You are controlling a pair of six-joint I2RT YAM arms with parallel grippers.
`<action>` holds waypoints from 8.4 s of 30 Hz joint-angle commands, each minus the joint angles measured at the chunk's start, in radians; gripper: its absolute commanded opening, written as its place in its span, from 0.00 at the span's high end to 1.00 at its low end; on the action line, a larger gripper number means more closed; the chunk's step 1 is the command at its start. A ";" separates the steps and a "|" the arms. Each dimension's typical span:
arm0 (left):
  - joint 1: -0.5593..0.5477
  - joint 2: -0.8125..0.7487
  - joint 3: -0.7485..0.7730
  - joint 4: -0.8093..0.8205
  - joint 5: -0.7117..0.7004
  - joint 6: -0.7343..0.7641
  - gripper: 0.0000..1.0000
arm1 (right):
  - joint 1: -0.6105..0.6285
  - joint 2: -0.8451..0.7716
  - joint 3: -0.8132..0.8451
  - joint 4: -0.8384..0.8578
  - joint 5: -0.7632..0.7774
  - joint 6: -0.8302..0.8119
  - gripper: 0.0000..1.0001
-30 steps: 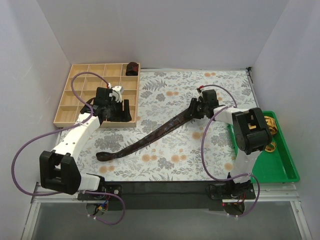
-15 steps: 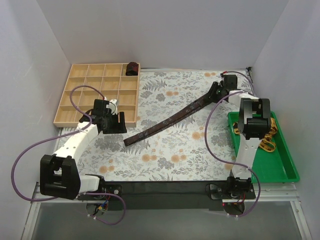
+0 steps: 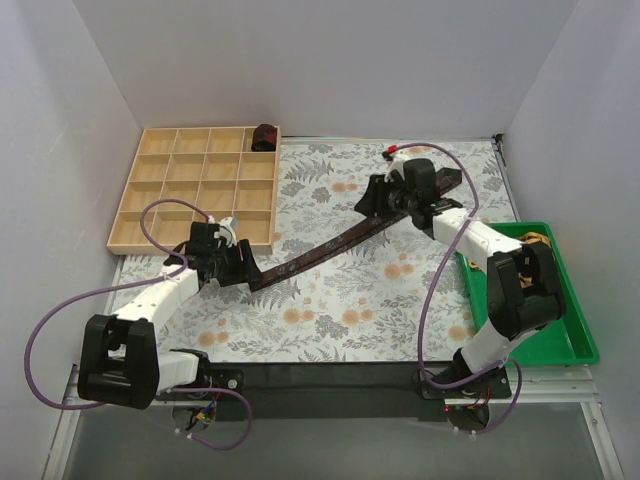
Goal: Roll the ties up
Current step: Flatten the tie, then roll the tie
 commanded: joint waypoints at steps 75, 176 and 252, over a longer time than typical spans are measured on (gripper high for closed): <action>-0.415 0.241 0.278 0.043 -0.164 0.442 0.24 | 0.290 0.056 0.138 -0.375 0.319 -0.148 0.32; -0.260 -0.200 -0.227 0.065 -0.317 -0.443 0.59 | 0.446 0.379 -0.254 0.685 -0.116 0.291 0.80; -0.259 -0.107 -0.066 -0.101 -0.581 -0.337 1.00 | 0.484 0.272 -0.062 0.518 -0.118 0.239 0.78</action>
